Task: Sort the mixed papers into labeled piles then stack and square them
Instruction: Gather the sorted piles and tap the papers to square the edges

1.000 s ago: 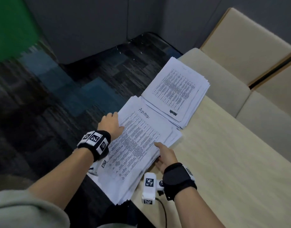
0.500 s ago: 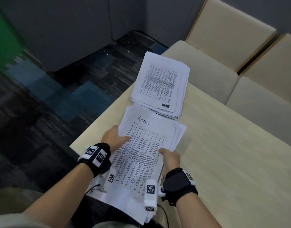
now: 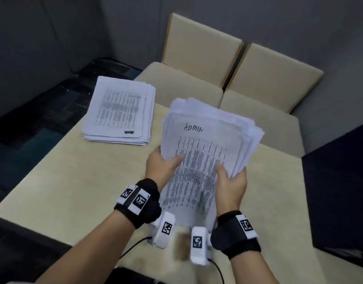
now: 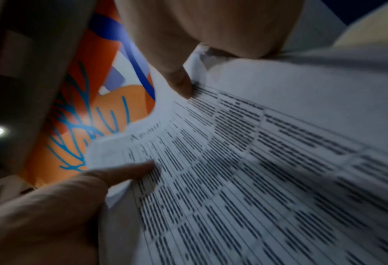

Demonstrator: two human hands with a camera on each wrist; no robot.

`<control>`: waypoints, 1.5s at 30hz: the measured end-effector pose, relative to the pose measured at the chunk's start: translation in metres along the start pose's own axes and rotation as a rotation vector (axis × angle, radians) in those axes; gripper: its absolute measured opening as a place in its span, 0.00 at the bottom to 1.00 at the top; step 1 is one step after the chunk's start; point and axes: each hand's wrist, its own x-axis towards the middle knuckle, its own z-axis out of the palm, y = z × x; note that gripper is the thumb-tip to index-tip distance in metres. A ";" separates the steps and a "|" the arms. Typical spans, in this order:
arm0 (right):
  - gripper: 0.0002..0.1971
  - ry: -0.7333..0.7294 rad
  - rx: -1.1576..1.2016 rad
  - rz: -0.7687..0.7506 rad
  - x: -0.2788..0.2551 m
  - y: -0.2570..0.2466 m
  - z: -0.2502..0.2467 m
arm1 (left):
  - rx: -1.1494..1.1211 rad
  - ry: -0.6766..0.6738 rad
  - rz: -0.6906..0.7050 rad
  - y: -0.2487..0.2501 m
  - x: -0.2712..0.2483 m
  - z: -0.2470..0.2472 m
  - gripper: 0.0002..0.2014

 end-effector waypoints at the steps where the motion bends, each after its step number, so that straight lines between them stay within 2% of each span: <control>1: 0.14 0.005 0.084 -0.059 0.004 -0.012 -0.008 | -0.050 -0.028 0.072 0.014 -0.004 0.011 0.18; 4: 0.24 0.045 0.265 -0.152 0.019 -0.032 -0.025 | -0.102 -0.097 0.222 0.046 -0.013 0.031 0.19; 8: 0.35 0.035 0.353 -0.185 0.037 -0.027 -0.041 | -0.100 -0.141 0.361 0.054 -0.012 0.033 0.29; 11: 0.32 -0.081 0.317 -0.141 0.042 -0.006 -0.057 | -0.098 -0.158 0.394 0.044 -0.008 0.026 0.36; 15: 0.27 -0.247 0.274 -0.050 0.041 0.014 -0.061 | -0.044 -0.151 0.423 0.040 -0.002 0.029 0.38; 18: 0.29 -0.319 0.224 -0.062 0.044 0.014 -0.054 | -0.003 -0.152 0.410 0.041 0.001 0.045 0.28; 21: 0.33 -0.348 0.216 -0.038 0.050 0.019 -0.054 | -0.147 -0.067 0.345 0.047 0.003 0.054 0.16; 22: 0.37 -0.317 0.214 -0.004 0.053 0.025 -0.058 | -0.162 -0.049 0.324 0.050 0.004 0.052 0.16; 24: 0.52 -0.200 0.181 0.134 0.056 0.041 -0.072 | -0.240 -0.054 0.294 0.053 0.008 0.045 0.18; 26: 0.68 -0.123 0.269 0.372 0.056 0.058 -0.088 | -0.433 -0.073 0.270 0.056 0.014 0.032 0.21; 27: 0.72 -0.143 0.368 0.489 0.054 0.061 -0.094 | -0.533 -0.112 0.249 0.055 0.019 0.026 0.22; 28: 0.72 -0.205 0.477 0.587 0.052 0.061 -0.099 | -0.612 -0.180 0.215 0.052 0.023 0.021 0.24; 29: 0.63 -0.304 0.564 0.625 0.051 0.058 -0.099 | -0.679 -0.272 0.170 0.049 0.026 0.018 0.26; 31: 0.33 -0.442 0.649 0.603 0.051 0.043 -0.097 | -0.741 -0.439 0.053 0.037 0.024 0.020 0.30; 32: 0.26 -0.463 0.648 0.556 0.054 0.036 -0.095 | -0.724 -0.464 0.004 0.030 0.024 0.020 0.32; 33: 0.27 -0.445 0.627 0.496 0.060 0.034 -0.095 | -0.700 -0.453 -0.014 0.027 0.023 0.018 0.36; 35: 0.38 -0.355 0.593 0.424 0.071 0.028 -0.098 | -0.652 -0.341 -0.002 0.025 0.026 0.006 0.44; 36: 0.42 -0.326 0.559 0.395 0.075 0.024 -0.101 | -0.613 -0.288 0.031 0.025 0.031 -0.004 0.43; 37: 0.38 -0.323 0.521 0.337 0.080 0.021 -0.104 | -0.550 -0.249 0.065 0.027 0.036 -0.015 0.40; 38: 0.30 -0.336 0.471 0.271 0.085 0.019 -0.107 | -0.458 -0.225 0.089 0.028 0.041 -0.025 0.37; 39: 0.22 -0.353 0.451 0.204 0.087 0.014 -0.109 | -0.352 -0.227 0.103 0.030 0.045 -0.031 0.36; 40: 0.18 -0.341 0.439 0.161 0.089 0.009 -0.109 | -0.245 -0.241 0.112 0.031 0.048 -0.033 0.36; 42: 0.17 -0.318 0.420 0.081 0.093 0.004 -0.104 | -0.060 -0.232 0.163 0.034 0.053 -0.027 0.30; 44: 0.16 -0.335 0.384 -0.011 0.094 0.004 -0.098 | 0.012 -0.127 0.209 0.037 0.059 -0.014 0.21; 45: 0.17 -0.352 0.353 -0.047 0.095 0.006 -0.095 | 0.012 -0.075 0.232 0.038 0.062 -0.007 0.19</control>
